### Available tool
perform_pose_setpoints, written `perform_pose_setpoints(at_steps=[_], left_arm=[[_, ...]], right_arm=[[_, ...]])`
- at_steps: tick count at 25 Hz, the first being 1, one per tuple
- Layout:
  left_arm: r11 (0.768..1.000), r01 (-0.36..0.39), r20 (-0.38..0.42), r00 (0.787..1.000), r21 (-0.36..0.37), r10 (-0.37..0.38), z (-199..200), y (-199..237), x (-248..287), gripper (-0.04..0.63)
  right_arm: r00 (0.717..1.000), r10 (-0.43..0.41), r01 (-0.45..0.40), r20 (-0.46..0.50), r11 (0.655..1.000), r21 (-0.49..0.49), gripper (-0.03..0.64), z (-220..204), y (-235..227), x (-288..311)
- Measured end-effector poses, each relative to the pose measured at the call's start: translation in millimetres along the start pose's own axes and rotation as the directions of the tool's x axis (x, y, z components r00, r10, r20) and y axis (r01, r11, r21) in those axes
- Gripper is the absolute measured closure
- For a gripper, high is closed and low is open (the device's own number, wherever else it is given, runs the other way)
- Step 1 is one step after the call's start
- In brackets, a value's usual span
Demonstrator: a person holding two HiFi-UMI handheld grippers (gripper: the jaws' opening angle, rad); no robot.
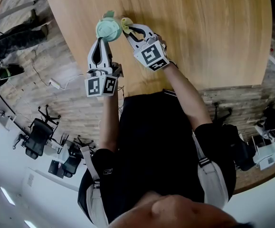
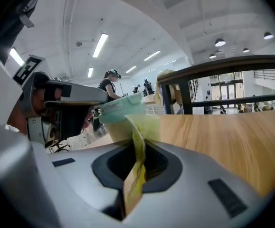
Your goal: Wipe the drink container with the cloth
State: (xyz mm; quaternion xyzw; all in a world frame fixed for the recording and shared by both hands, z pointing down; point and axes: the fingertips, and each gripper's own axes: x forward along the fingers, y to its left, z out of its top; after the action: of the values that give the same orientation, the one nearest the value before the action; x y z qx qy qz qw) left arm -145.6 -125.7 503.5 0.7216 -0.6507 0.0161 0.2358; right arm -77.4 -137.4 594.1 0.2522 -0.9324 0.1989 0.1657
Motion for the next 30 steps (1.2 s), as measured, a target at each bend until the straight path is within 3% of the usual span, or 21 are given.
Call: perform_pose_setpoints(at_steps=[7, 20, 25, 30], left_arm=[[1.0, 0.002, -0.001, 1.0, 0.0, -0.002, -0.8, 1.6, 0.3, 0.572], [1.0, -0.001, 0.006, 1.0, -0.002, 0.001, -0.2, 0.7, -1.3, 0.572], [1.0, 0.002, 0.007, 1.0, -0.003, -0.002, -0.7, 1.4, -0.1, 0.572], [1.0, 0.006, 0.01, 1.0, -0.009, -0.006, 1.8, 0.4, 0.6, 0.572]], right_arm=[[0.997, 0.072, -0.068, -0.027, 0.991, 0.114, 0.574, -15.0, -11.3, 15.9], [0.968, 0.209, -0.157, -0.142, 0.938, 0.309, 0.574, -47.4, -27.8, 32.0], [0.944, 0.246, -0.164, -0.22, 0.929, 0.332, 0.574, -63.4, -35.7, 42.3], [0.917, 0.3, -0.223, -0.262, 0.931, 0.289, 0.574, -57.0, -35.3, 42.0]])
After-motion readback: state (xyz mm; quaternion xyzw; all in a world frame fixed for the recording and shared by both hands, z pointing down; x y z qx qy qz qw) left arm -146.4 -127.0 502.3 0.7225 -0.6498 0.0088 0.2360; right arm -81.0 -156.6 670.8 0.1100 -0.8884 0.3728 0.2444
